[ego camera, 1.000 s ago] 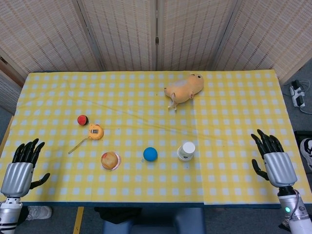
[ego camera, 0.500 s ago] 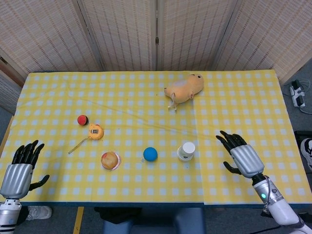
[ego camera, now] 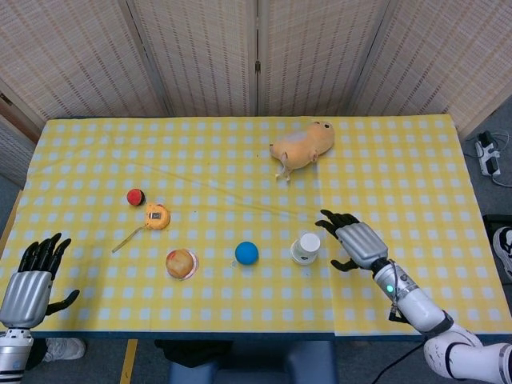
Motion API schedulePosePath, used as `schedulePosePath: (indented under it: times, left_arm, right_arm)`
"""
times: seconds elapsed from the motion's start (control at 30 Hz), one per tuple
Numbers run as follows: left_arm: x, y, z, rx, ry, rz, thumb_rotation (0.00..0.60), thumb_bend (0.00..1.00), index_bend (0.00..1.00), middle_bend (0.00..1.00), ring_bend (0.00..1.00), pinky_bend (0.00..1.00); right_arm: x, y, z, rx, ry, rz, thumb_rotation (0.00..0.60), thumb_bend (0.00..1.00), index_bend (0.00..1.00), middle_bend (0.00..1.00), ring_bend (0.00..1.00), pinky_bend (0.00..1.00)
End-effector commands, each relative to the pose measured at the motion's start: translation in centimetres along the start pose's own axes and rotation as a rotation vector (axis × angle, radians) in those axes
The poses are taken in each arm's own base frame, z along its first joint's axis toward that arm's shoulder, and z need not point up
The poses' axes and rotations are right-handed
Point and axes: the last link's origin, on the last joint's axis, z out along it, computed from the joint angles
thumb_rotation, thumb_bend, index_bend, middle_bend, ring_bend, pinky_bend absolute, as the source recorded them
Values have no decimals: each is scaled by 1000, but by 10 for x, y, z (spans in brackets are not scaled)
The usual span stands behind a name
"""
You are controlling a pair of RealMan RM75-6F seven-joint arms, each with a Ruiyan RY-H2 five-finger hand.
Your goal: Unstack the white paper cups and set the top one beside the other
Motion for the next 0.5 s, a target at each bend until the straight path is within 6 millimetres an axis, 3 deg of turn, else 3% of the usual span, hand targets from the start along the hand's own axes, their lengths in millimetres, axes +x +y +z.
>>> schedulePosePath:
  times: [0.03, 0.5]
  left_arm:
    - [-1, -2, 0, 6, -2, -2, 600, 249, 73, 20, 30, 0]
    - [-4, -3, 2, 2, -12, -8, 600, 249, 73, 15, 27, 0]
  right_arm:
    - [3, -11, 12, 17, -26, 3, 600, 324, 180, 39, 86, 103]
    - [5, -21, 32, -7, -108, 19, 600, 324, 211, 49, 83, 103]
